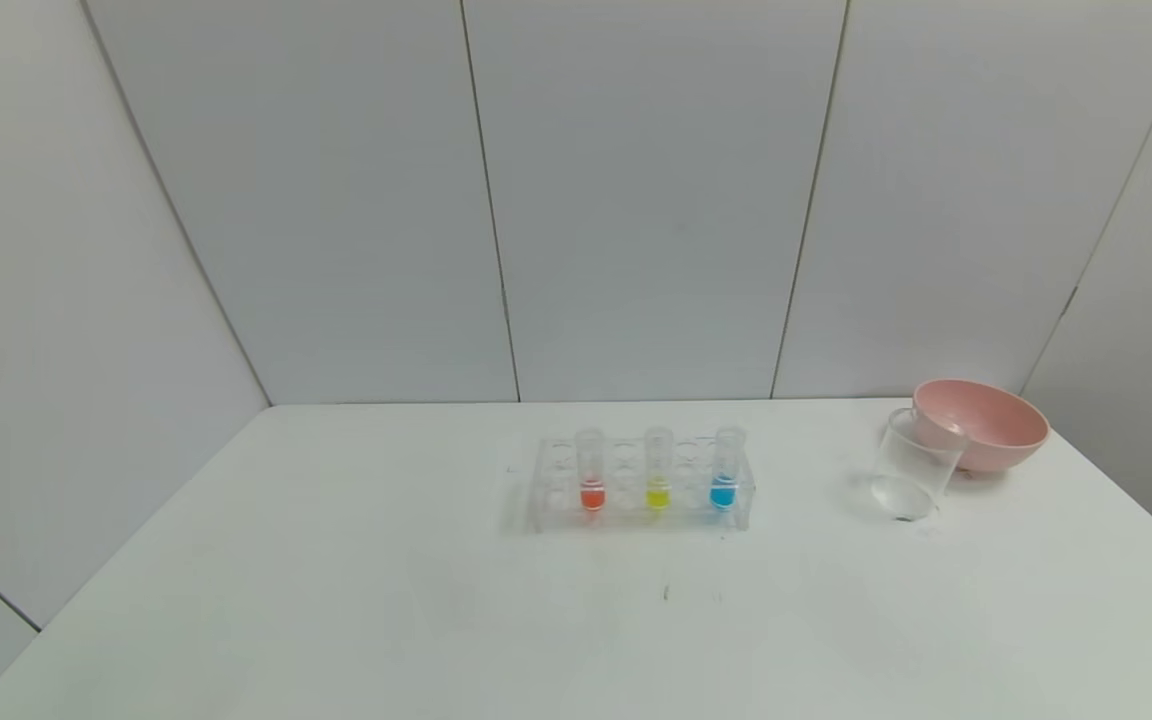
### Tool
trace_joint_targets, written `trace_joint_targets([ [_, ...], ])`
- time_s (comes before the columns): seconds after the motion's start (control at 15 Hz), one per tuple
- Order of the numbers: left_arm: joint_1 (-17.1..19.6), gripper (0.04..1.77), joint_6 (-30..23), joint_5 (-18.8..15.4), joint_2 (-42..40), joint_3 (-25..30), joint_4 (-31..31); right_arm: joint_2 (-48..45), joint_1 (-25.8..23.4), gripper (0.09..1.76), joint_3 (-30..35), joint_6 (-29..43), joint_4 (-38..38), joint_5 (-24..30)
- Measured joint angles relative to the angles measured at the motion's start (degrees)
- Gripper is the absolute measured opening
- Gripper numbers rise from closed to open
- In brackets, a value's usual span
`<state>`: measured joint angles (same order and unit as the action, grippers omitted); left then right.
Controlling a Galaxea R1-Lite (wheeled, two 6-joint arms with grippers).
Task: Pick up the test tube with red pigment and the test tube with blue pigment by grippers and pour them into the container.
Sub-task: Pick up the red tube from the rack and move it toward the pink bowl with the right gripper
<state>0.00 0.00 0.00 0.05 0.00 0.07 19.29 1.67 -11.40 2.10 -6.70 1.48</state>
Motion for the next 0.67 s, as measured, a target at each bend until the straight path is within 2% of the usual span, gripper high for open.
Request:
trace_joint_targets([
  [0.2, 0.0, 1.76, 0.0, 0.0, 0.0, 0.0, 0.0, 12.8, 2.1, 1.71, -0.6, 1.0, -10.6, 0.2],
  [0.47, 0.0, 1.76, 0.0, 0.0, 0.0, 0.0, 0.0, 33.0, 5.4, 1.71, -0.7, 1.6, -30.5, -0.1],
  [0.53, 0.0, 1.76, 0.0, 0.0, 0.0, 0.0, 0.0, 37.9, 6.8, 1.71, -0.8, 1.7, -35.0, -1.3],
  [0.67, 0.0, 1.76, 0.0, 0.0, 0.0, 0.0, 0.0, 45.2, 12.0, 1.71, -1.5, 2.0, -39.2, -6.2],
])
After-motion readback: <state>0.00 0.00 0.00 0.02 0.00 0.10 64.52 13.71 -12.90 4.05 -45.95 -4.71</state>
